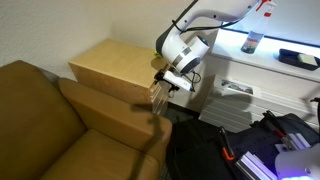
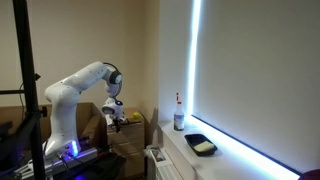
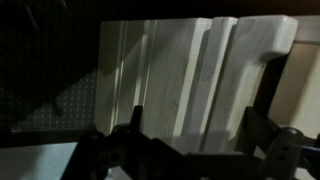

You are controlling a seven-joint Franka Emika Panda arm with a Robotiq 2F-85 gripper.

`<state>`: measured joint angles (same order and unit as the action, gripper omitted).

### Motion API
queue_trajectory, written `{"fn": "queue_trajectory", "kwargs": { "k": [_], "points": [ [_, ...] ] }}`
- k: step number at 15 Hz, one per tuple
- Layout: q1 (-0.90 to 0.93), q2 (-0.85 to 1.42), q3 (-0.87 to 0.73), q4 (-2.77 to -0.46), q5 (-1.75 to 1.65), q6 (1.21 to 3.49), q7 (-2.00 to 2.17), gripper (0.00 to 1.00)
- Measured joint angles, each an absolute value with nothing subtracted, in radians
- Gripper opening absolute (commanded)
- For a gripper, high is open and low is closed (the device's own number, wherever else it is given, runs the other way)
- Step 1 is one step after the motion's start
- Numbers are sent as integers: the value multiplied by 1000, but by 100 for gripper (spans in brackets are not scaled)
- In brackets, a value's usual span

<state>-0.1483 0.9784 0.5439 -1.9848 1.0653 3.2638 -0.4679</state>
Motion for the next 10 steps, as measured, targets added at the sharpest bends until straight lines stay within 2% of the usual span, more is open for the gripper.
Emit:
{"fn": "queue_trajectory", "kwargs": {
  "k": [7,10],
  "points": [
    [-145,944,527,-2056,1086,3442,-450,100],
    [-180,945,426,-2110,1095,3474,-405,100]
  ]
}}
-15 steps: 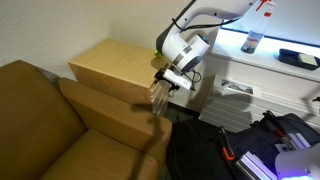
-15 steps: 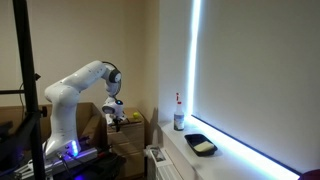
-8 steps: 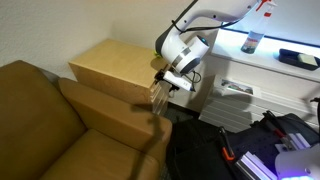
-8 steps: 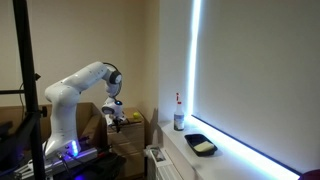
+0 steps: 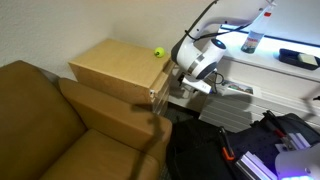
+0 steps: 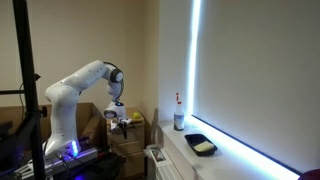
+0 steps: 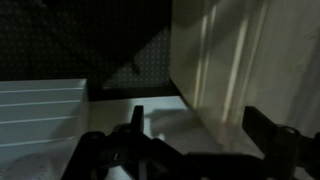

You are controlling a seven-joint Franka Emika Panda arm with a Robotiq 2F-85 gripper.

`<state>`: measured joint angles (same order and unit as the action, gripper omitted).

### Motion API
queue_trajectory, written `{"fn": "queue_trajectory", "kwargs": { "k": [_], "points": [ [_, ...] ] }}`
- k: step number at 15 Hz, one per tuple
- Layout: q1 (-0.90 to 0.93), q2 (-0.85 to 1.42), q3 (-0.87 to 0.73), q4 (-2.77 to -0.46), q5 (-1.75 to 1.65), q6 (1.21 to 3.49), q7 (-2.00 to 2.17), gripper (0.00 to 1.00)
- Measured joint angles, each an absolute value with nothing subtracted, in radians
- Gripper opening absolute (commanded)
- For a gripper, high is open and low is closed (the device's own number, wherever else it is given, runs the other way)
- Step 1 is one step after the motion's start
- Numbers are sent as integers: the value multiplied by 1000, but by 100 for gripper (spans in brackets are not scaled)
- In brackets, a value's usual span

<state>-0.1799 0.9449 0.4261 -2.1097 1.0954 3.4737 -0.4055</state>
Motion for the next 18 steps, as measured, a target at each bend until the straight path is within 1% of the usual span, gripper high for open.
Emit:
{"fn": "queue_trajectory", "kwargs": {
  "k": [2,4,5,7,10,12,13,18],
  "points": [
    [-207,948,346,-2138,1107,3469,-379,100],
    [-268,947,334,-2164,1105,3454,-374,100],
    [-313,941,367,-2176,1091,3438,-374,100],
    [-415,900,487,-2212,1064,3426,-375,100],
    [-559,827,719,-2277,1041,3420,-373,100],
    [-644,817,861,-2305,1013,3399,-373,100],
    [-656,816,886,-2309,1011,3399,-372,100],
    [-646,820,861,-2305,1011,3399,-372,100]
  ]
}}
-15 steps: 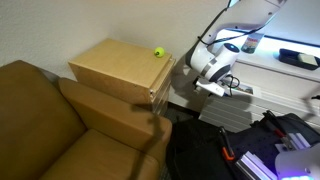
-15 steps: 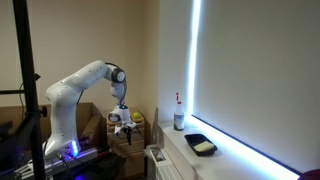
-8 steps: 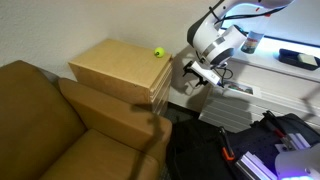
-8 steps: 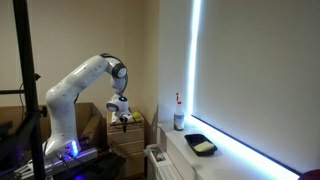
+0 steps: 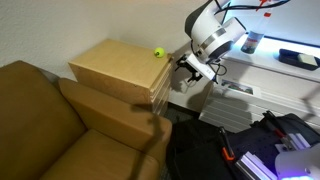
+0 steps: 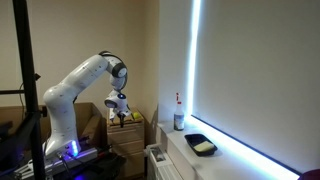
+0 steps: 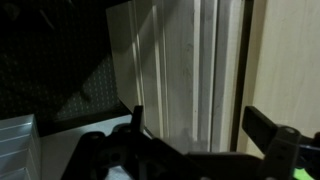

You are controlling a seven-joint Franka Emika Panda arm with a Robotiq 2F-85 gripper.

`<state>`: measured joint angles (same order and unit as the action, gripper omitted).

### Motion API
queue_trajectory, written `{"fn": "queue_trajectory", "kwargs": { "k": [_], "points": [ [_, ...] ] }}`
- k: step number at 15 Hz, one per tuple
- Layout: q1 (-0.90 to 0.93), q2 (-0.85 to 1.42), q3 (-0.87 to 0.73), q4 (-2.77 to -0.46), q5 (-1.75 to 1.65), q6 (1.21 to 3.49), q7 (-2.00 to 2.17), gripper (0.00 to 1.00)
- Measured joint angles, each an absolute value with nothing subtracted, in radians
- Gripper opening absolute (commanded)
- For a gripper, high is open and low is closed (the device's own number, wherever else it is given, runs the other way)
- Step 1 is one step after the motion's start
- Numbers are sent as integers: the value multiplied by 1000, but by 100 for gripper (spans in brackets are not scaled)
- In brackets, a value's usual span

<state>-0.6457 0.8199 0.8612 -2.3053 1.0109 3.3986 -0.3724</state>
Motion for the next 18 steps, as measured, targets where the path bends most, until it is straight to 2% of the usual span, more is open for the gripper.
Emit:
{"fn": "queue_trajectory", "kwargs": {
  "k": [11,18],
  "points": [
    [-383,1004,715,-2157,906,3423,-375,100],
    [-405,1019,737,-2142,834,3427,-376,100]
  ]
}}
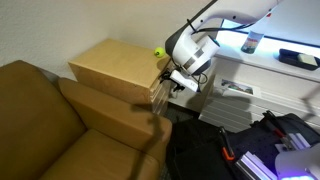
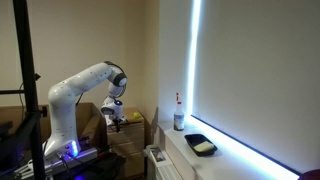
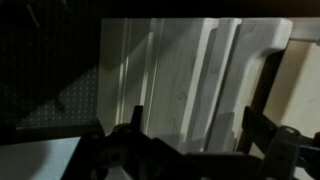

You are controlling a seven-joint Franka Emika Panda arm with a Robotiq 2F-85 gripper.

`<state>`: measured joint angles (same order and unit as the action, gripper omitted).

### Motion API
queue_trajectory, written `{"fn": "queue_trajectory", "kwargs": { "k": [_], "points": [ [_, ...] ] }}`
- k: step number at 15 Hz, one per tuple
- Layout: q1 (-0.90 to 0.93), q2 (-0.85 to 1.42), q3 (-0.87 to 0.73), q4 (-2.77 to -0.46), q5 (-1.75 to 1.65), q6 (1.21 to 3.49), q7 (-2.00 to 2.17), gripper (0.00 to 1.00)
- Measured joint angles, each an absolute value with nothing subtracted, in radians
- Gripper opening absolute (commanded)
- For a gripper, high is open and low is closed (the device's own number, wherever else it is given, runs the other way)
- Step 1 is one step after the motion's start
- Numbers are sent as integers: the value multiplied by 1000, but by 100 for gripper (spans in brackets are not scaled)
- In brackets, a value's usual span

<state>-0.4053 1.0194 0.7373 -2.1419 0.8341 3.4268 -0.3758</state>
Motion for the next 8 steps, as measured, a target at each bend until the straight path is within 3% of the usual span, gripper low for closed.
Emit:
{"fn": "queue_trajectory", "kwargs": {
  "k": [8],
  "points": [
    [-367,1094,723,-2078,772,3432,-376,100]
  ]
}}
